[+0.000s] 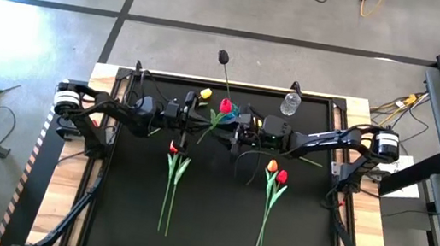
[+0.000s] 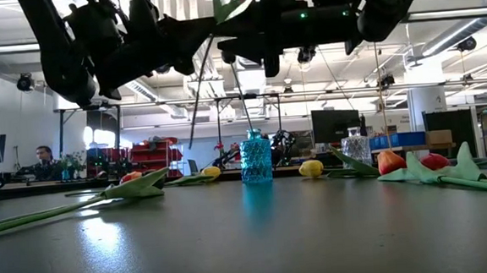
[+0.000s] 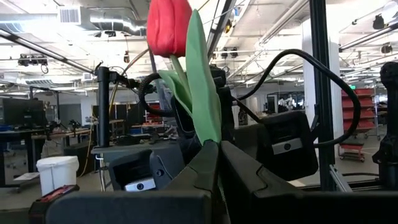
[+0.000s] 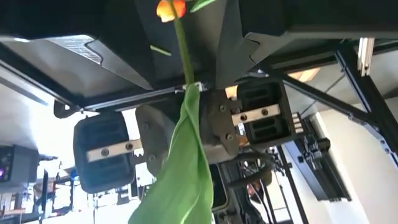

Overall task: Sort flowers into vase by color
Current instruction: Put the top red flower into the transparent blue vase

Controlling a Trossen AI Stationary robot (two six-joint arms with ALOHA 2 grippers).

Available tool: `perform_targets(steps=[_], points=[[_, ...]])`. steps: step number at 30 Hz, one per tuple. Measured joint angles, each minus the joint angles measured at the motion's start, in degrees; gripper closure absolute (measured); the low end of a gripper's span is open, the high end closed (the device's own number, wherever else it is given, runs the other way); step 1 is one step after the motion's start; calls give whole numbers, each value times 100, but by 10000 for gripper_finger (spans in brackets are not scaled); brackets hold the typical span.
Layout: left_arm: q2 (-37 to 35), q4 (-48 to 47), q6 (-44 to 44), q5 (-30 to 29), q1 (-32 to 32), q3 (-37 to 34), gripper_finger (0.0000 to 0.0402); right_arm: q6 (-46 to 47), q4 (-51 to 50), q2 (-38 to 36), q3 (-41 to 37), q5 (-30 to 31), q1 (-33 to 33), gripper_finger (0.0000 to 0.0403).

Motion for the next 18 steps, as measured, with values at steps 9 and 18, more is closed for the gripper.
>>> perform_targets(steps=[9, 18], points=[[0, 1, -22, 0, 0, 6, 401, -201, -143, -67, 23, 62, 34, 198], [4, 2, -24, 0, -7, 15, 401, -502, -184, 18, 278, 71, 34, 245]])
